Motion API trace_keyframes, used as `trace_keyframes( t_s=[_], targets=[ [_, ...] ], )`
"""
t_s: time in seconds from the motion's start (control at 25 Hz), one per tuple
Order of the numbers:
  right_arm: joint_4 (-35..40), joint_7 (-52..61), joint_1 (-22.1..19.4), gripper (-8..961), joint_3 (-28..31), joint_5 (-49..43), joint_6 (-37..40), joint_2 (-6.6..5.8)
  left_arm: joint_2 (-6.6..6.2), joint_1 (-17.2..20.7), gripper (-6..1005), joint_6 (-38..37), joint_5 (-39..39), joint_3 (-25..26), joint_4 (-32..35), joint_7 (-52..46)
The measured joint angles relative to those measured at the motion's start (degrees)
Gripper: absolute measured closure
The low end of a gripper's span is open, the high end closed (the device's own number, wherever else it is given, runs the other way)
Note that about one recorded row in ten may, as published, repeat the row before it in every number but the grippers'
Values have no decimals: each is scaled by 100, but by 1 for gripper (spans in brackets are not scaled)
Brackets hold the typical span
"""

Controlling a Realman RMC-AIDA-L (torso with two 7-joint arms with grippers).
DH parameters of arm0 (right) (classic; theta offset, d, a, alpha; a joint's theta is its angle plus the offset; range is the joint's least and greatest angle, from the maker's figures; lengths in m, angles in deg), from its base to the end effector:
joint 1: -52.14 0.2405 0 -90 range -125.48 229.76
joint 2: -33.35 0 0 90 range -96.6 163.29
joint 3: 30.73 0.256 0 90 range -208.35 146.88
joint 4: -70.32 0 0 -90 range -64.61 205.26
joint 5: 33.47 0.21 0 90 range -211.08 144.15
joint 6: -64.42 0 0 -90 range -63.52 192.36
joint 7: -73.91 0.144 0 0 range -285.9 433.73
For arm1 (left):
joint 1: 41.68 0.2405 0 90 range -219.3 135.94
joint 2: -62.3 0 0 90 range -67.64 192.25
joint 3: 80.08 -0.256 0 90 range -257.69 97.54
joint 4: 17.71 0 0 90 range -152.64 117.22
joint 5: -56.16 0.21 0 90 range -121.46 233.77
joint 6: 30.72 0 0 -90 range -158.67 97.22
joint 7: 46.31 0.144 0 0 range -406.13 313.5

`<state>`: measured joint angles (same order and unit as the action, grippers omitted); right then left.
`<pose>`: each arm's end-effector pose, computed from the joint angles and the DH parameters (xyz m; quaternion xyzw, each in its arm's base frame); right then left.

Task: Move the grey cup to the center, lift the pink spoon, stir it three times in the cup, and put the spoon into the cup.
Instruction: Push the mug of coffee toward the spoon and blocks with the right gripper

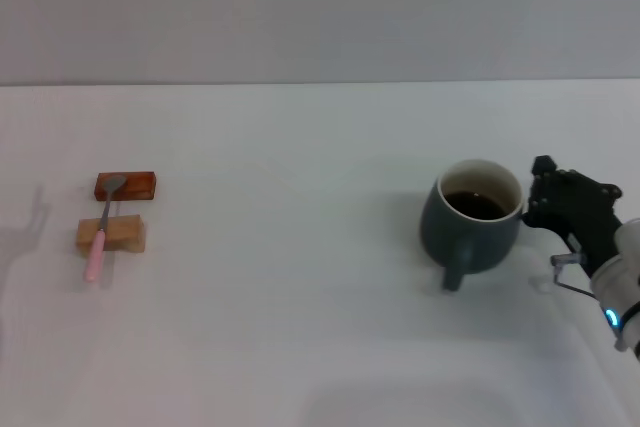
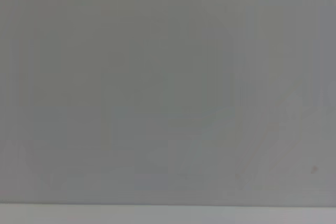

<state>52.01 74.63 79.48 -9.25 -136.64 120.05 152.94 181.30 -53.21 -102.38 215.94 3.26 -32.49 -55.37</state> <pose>0.3064 0.3280 -0.0763 -0.7390 0.2960 0.2545 0.5490 -0.3761 0.2741 0.0344 -0.6060 -0.2381 -0.2958 0.6990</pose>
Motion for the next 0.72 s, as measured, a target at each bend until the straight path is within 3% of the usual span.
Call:
trace_keyframes(
  t_s=[0.72],
  targets=[
    [-463,28,162,955,-408,-357,-206,11,5,-23,166,12,0,-38,-7,0]
  ],
)
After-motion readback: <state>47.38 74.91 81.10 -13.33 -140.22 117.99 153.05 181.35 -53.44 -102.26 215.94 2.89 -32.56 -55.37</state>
